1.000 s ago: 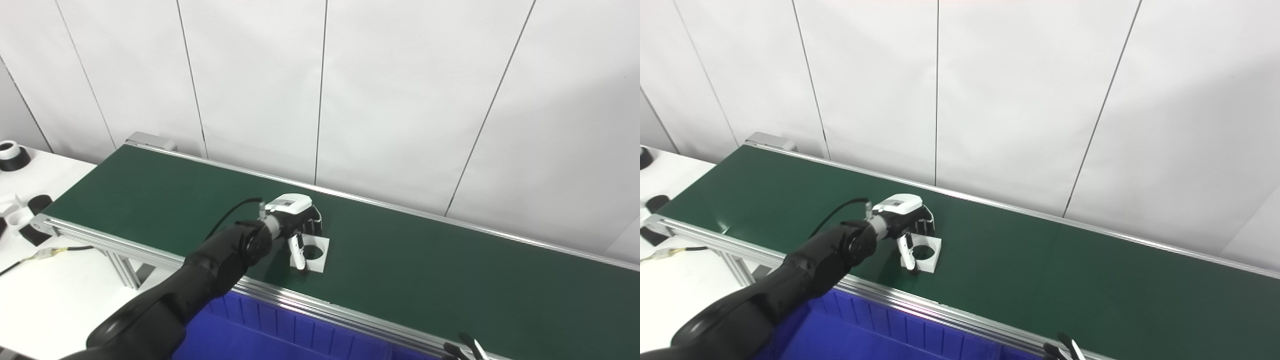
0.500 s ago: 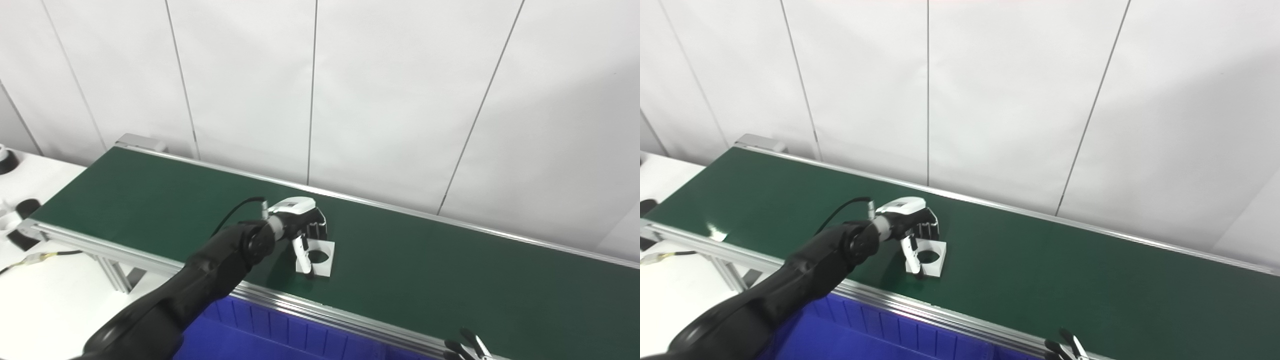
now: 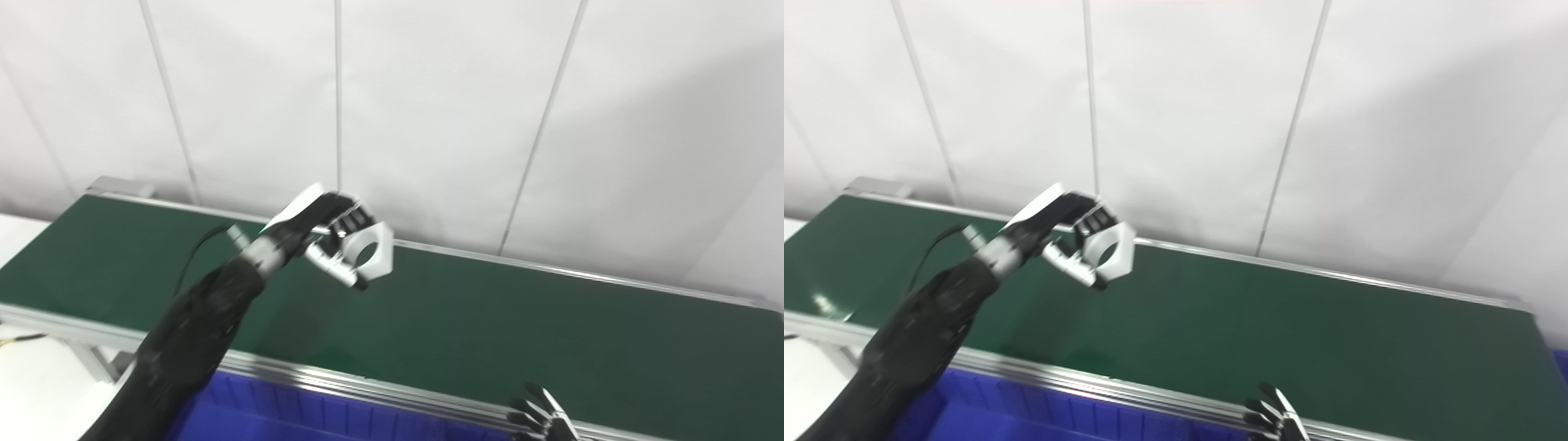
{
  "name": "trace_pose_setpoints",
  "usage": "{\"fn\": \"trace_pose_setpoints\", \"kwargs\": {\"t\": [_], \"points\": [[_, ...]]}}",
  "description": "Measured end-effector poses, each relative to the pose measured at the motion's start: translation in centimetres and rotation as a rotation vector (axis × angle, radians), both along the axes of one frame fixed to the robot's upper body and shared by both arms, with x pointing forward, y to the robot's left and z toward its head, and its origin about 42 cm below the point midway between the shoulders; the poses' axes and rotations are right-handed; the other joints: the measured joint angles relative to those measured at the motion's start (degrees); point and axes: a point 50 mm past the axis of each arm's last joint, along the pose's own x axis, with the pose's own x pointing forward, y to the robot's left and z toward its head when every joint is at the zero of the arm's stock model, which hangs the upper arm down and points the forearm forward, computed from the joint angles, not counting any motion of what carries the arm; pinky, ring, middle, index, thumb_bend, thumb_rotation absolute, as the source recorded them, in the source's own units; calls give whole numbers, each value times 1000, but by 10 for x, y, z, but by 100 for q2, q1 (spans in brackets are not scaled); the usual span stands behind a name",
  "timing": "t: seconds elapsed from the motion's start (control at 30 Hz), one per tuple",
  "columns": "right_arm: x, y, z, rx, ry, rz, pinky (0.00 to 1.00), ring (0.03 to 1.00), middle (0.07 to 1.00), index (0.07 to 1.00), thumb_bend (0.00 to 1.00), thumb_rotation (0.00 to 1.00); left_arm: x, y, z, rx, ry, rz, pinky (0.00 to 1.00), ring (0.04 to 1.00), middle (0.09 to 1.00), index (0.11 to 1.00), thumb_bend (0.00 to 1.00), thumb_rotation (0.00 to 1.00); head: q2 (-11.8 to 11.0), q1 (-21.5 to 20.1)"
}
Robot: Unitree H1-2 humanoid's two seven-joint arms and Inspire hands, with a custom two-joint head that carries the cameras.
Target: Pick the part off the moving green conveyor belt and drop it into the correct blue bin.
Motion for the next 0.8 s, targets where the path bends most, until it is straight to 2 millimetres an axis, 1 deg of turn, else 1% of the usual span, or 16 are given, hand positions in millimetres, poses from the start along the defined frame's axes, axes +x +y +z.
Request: {"fn": "trace_pose_setpoints", "kwargs": {"t": [0.03,0.07,0.1,0.13,0.17,0.2,0.23,0.27,0.33,0.4,0.47,0.5,0.57,0.73,0.77,0.8], "points": [[-1,2,1,-2,2,-1,673,764,804,900,880,274,-9,2,-7,-17,13,-7,405,428,498,504,497,0,96,-175],[-2,5,3,-3,10,-3,677,766,804,899,882,273,-17,3,-13,-33,27,-14,408,430,498,503,497,0,114,-203],[-2,7,3,-3,11,-5,675,767,806,898,886,282,-23,4,-17,-41,36,-18,391,423,492,512,496,0,219,-333],[-3,9,4,-13,14,-4,674,767,807,897,888,286,-31,5,-21,-59,40,-25,382,419,489,516,496,0,220,-335],[-3,11,4,-18,17,-5,672,768,808,897,888,295,-37,5,-23,-75,39,-36,375,415,484,524,495,0,307,-448],[-4,13,4,-28,17,-4,671,767,809,897,888,299,-45,4,-25,-92,38,-48,375,417,483,525,494,0,308,-449],[-4,15,5,-37,15,-6,670,767,808,894,890,304,-53,2,-25,-116,30,-70,391,432,488,515,495,0,395,-571],[-4,17,6,-40,13,-12,671,767,808,894,891,305,-61,-2,-27,-137,32,-91,393,434,489,513,495,0,396,-572],[-2,20,8,-37,12,-23,674,768,808,892,893,308,-72,-10,-32,-167,48,-121,405,444,493,501,496,0,474,-651],[0,24,9,-34,14,-27,673,766,808,891,896,308,-85,-17,-41,-179,68,-139,430,459,496,487,497,0,484,-651],[1,26,9,-35,20,-30,662,758,802,883,907,302,-95,-20,-52,-177,93,-147,405,437,502,496,496,0,501,-660],[1,26,9,-38,24,-32,659,756,800,880,911,300,-101,-20,-58,-164,93,-151,395,429,503,499,496,0,545,-669],[1,26,8,-45,29,-39,662,751,795,874,917,277,-111,-19,-67,-149,87,-159,338,392,495,527,493,0,572,-642],[2,25,8,-50,32,-42,661,746,791,870,918,269,-136,-21,-88,-84,115,-172,329,378,473,543,491,0,616,-616],[3,26,8,-51,31,-42,658,745,790,870,919,271,-140,-22,-90,-73,121,-174,347,386,479,539,492,0,607,-616],[3,26,9,-53,30,-42,659,746,791,872,915,274,-144,-23,-91,-71,127,-177,345,386,488,536,492,0,581,-625]]}}
